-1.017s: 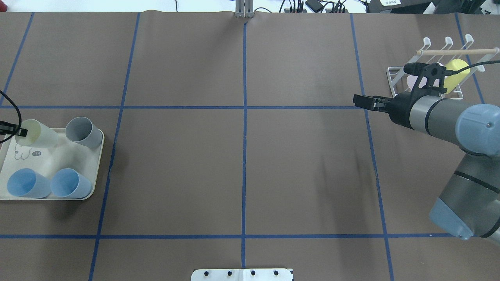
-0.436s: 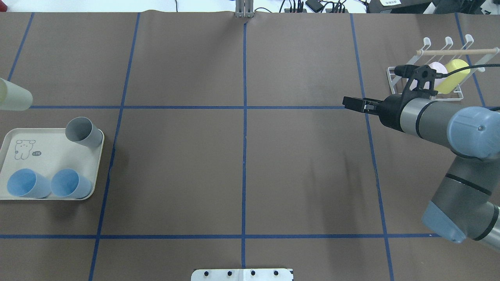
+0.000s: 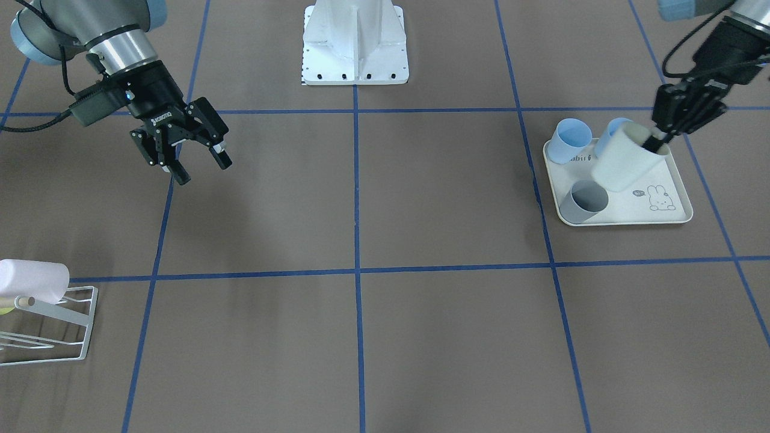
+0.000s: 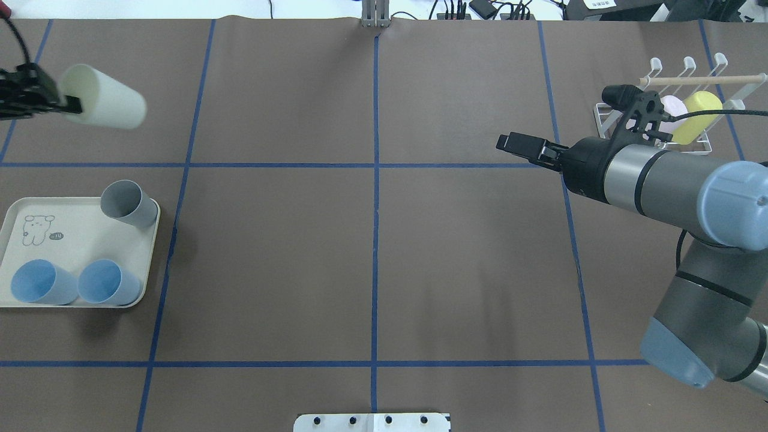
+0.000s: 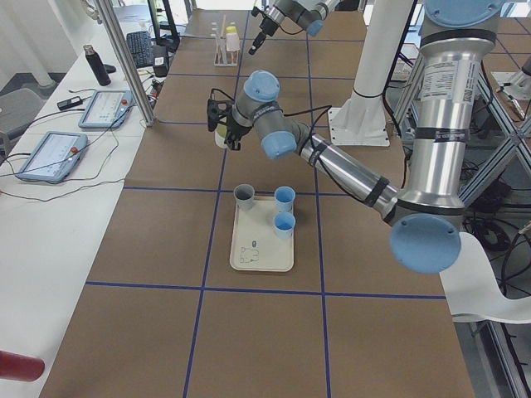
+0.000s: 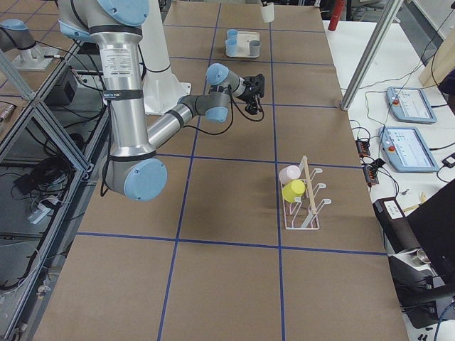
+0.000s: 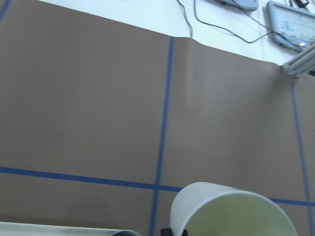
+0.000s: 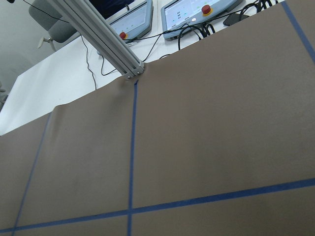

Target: Transfer IKEA cup to right arm and place on rack

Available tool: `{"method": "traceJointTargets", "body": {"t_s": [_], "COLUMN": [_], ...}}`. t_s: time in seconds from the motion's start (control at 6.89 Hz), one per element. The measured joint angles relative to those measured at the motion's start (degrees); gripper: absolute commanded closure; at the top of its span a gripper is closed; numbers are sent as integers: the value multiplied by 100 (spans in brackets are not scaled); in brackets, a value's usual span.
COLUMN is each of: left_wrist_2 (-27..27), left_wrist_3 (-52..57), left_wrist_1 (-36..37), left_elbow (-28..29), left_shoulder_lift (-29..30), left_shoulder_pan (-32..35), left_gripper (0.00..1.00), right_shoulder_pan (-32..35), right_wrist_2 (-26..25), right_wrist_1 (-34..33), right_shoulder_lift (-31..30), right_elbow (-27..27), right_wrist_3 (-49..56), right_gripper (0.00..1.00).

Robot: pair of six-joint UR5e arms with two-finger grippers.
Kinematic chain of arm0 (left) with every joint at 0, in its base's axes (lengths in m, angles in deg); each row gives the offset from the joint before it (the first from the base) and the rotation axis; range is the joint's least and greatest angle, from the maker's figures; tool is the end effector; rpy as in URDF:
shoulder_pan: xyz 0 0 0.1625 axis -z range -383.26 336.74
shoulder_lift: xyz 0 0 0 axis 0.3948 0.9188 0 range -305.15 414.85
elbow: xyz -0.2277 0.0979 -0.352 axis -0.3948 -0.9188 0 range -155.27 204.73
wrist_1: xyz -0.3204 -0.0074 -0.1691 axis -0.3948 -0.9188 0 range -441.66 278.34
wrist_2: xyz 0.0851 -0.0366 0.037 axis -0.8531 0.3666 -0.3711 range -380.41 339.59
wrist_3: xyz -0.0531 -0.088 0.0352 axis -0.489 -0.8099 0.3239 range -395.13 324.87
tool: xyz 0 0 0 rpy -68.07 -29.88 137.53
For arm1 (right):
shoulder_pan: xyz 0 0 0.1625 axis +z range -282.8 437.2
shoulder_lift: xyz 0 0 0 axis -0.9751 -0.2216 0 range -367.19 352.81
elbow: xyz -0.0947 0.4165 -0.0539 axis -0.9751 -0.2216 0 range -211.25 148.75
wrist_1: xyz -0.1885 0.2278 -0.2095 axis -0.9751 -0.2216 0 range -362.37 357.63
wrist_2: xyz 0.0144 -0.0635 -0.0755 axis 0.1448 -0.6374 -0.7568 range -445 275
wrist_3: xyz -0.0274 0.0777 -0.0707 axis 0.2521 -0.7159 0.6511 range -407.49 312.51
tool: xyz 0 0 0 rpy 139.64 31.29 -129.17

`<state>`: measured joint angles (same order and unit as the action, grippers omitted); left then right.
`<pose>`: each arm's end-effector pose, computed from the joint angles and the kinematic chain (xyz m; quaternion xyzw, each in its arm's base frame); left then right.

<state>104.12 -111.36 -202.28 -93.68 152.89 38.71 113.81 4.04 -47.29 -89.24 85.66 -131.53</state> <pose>0.1495 -0.4331 0.3316 0.1284 0.5683 -0.1753 0.7936 -0.2889 -0.3832 0.3170 0.2392 -0.5962 0.2078 0.7377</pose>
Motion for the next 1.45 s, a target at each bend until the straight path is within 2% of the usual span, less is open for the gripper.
{"method": "traceJointTargets", "body": {"t_s": [0.15,0.29,0.58,0.73,0.87,1.16,1.45], "left_wrist_2": [-311,-701,-1802,-2301,-2645,-2845,-2882], "left_wrist_3": [-1042,-2179,-4293,-4966,-5427,-5726,-5923], "left_wrist_1": [-244,-902,-3220,-4448,-5337,-5832,-5894], "left_elbow": [72,245,755,1071,1284,1398,1381], "left_shoulder_lift": [564,992,1359,1421,1513,1645,1665], "left_shoulder_pan": [-529,-989,-1684,-1969,-2187,-2430,-2653], "left_gripper": [100,100,100,100,100,100,100], "right_shoulder_pan": [-15,-15,-20,-20,-22,-65,-281], "right_wrist_2": [83,221,351,365,370,369,354], "right_wrist_1": [151,318,862,1362,1838,2376,2428], "right_shoulder_lift": [34,51,70,71,70,76,263], "right_elbow": [226,407,597,618,630,607,558], "right_wrist_3": [-380,-781,-1838,-2581,-3289,-3951,-4056], "right_gripper": [0,0,0,0,0,0,0]}}
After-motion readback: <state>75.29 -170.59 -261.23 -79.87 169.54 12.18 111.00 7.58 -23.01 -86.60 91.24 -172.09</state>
